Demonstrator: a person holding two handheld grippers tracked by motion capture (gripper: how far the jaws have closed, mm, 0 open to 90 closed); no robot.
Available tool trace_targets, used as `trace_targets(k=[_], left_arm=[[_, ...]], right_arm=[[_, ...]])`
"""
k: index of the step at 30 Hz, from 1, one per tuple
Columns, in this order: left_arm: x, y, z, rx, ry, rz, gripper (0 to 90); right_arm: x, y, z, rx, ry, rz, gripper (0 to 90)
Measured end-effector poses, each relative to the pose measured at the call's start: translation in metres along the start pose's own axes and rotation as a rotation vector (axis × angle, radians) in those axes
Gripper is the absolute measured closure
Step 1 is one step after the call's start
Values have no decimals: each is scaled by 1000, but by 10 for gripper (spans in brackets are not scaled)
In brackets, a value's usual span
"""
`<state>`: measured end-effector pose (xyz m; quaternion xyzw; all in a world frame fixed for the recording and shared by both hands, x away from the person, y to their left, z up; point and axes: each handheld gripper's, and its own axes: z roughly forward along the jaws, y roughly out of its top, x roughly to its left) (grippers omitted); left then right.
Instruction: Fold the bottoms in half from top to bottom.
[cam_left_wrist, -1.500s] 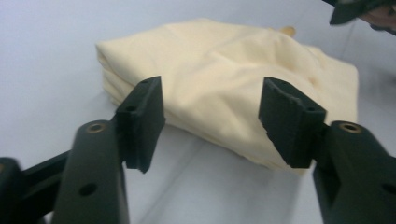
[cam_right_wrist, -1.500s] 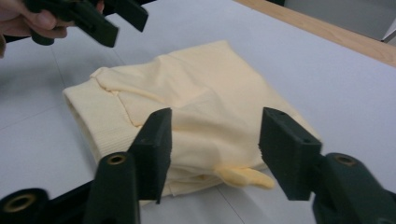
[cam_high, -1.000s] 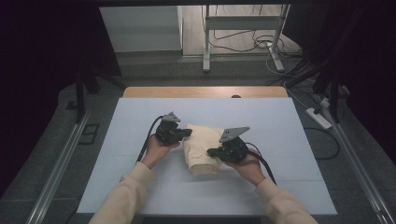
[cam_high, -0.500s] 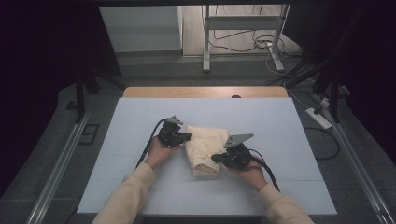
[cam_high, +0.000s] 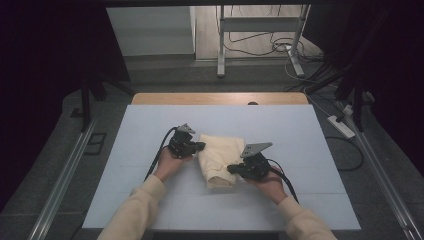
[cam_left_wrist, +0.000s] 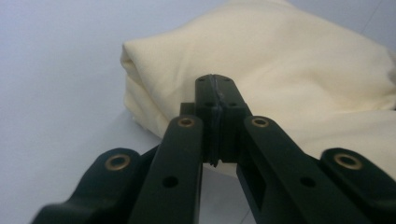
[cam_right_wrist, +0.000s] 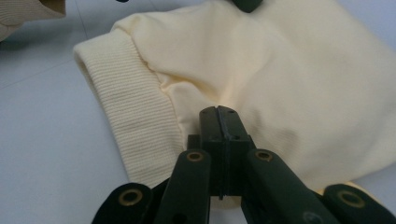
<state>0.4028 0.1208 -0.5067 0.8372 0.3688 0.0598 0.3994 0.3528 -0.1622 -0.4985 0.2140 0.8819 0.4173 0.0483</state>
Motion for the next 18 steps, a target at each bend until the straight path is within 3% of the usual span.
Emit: trace_targets(k=[6,12,14,18], left_arm=[[-7,-4,-23,-27,3,27,882],[-11,-24,-49,-70,-11,0,814],[-13,-32,-54,-69,-13,-7,767],[-17,-47,-61,-61,-14,-4,581]], right_arm=[[-6,-2,-26,-34,-44,22,890],[-11,-19,-44,-20,-65,42,883],[-12,-25,-46,-10,-85,43,811],[-12,-33,-52,-5,-116,53,633]])
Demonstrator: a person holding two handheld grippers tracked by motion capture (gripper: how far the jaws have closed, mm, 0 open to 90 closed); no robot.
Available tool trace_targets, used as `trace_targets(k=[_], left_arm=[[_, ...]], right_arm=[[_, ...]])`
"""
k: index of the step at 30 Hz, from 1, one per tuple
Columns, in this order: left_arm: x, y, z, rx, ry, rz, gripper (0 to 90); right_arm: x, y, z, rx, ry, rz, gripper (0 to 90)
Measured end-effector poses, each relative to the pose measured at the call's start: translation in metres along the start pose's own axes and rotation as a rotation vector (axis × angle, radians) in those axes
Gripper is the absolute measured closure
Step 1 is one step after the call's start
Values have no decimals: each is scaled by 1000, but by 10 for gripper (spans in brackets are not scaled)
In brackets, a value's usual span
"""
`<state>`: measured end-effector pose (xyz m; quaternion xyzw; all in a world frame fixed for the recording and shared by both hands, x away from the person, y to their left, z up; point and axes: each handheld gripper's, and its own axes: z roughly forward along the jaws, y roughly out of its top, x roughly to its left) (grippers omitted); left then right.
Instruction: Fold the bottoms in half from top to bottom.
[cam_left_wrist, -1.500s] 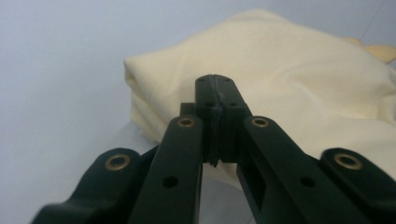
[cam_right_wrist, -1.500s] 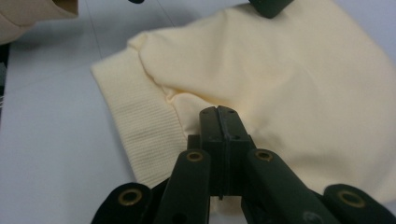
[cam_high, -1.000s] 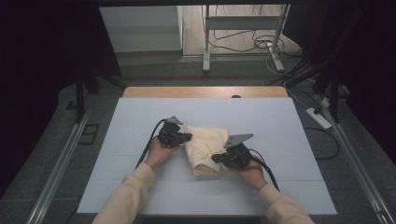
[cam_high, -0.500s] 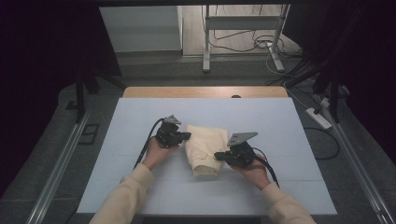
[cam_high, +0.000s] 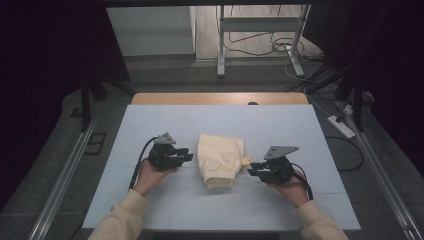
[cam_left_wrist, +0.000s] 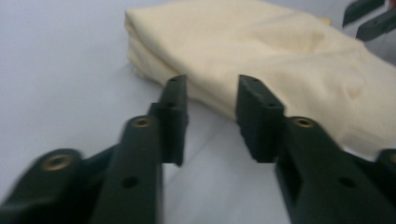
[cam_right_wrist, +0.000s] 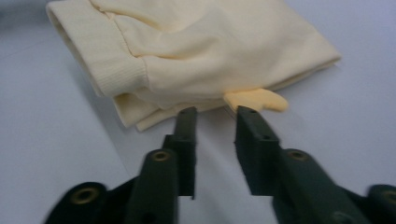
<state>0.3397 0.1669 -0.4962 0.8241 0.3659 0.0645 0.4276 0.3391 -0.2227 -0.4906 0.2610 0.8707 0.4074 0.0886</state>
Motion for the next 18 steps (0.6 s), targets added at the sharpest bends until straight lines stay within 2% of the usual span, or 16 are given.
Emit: trace_targets(k=[3,6,8,18], left_arm=[[-5,-9,-5,8,2,5,483],[-10,-16,-10,7,0,18,437],[-12,-21,-15,4,-2,27,422],[-15,-47,-32,6,-1,9,386]], right_arm=[[-1,-5,-4,-2,-11,19,525],[-1,-11,-9,-11,-32,29,456],[-1,-16,-12,-18,-31,38,443],[-3,-38,-25,-6,-55,64,411]])
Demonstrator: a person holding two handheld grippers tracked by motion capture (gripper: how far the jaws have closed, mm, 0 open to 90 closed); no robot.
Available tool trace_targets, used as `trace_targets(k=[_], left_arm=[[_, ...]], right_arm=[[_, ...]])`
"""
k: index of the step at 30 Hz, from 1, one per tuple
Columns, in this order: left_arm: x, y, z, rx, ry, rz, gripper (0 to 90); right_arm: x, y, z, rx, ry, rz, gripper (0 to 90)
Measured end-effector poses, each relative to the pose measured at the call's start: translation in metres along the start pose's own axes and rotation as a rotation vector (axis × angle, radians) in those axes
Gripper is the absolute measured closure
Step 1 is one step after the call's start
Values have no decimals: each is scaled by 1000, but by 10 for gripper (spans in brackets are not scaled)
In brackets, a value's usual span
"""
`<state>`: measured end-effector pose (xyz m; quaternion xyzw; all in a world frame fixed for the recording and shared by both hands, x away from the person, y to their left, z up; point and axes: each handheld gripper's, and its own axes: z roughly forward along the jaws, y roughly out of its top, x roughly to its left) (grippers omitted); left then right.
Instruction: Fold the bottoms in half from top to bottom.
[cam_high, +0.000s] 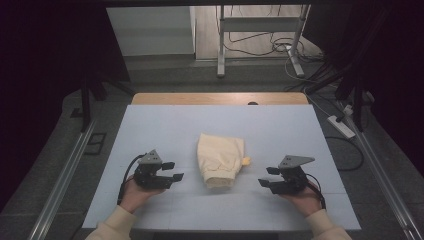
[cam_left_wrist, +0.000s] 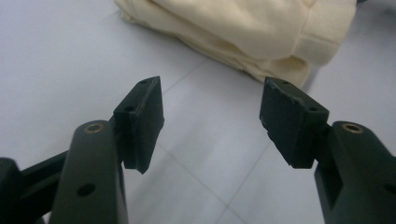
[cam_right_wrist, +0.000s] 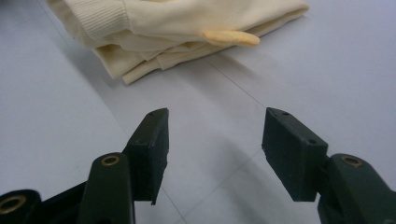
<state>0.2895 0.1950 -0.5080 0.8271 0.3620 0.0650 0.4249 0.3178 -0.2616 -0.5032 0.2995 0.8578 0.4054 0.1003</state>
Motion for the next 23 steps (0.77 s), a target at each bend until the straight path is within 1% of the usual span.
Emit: trace_targets(k=[5,7,12,19,23], left_arm=[[-1,-5,-4,4,-4,0,385],[-2,-7,-4,4,-4,1,384],[-2,-9,-3,13,-6,1,383],[-2,-10,-5,1,-6,-6,382],[-2,-10,-5,3,-5,-6,381]], right_arm=[[-5,-5,-6,-16,-17,20,405],[-6,-6,-7,-21,-15,28,404],[-6,-6,-6,-18,-13,26,401],[-6,-6,-5,-27,-12,27,400],[-7,-7,-5,-26,-13,26,398]])
